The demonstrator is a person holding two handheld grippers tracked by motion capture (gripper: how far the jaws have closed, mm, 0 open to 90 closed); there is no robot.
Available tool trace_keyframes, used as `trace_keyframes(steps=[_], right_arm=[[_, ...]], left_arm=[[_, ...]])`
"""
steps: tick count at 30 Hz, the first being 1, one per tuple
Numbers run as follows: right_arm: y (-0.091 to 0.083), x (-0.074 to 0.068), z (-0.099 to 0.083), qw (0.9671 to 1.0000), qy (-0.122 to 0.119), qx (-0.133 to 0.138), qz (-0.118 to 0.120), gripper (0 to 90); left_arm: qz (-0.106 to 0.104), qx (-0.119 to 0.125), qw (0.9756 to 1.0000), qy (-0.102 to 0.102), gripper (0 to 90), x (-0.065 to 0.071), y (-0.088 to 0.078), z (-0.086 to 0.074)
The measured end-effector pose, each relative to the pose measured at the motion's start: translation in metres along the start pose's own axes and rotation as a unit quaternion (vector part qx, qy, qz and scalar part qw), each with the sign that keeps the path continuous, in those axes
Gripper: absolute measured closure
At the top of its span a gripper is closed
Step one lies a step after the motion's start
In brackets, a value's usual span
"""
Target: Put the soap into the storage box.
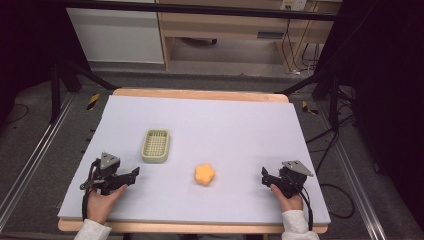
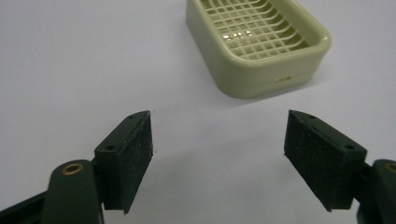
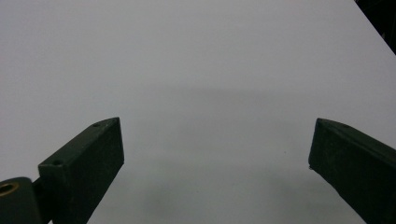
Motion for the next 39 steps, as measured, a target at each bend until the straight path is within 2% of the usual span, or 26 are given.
trace_keyframes(steps=[3, 16, 27, 30, 39], right_arm=[[0.000, 0.000, 0.000, 1.0000, -0.001, 0.000, -0.001, 3.8], [0.000, 0.000, -0.001, 1.0000, 0.001, -0.004, 0.000, 3.8], [0.001, 0.000, -0.001, 1.0000, 0.000, -0.008, -0.002, 3.9], [0.001, 0.000, 0.000, 1.0000, -0.001, -0.005, -0.003, 3.9], [0.001, -0.001, -0.001, 1.0000, -0.001, -0.005, -0.001, 3.9]], left_arm=[[-0.007, 0.001, 0.9999, 0.015, 23.6, 0.009, 0.000, 0.000], [-0.038, -0.004, 0.9982, 0.046, 27.9, 0.033, 0.000, -0.003], [-0.062, -0.009, 0.9960, 0.063, 28.4, 0.051, -0.002, -0.003], [-0.068, -0.008, 0.9948, 0.076, 28.3, 0.060, -0.003, -0.002], [-0.083, -0.010, 0.9931, 0.083, 27.2, 0.071, -0.005, -0.002]])
Point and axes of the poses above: each handheld gripper's, and its own axes: y roughly forward along the jaws, z roughly out of its top, x roughly to its right, the point moved 10 cm from there along y, roughly forward along the jaws, and after that the axes turned 7 degrees about -y, right-handed, at the moved point
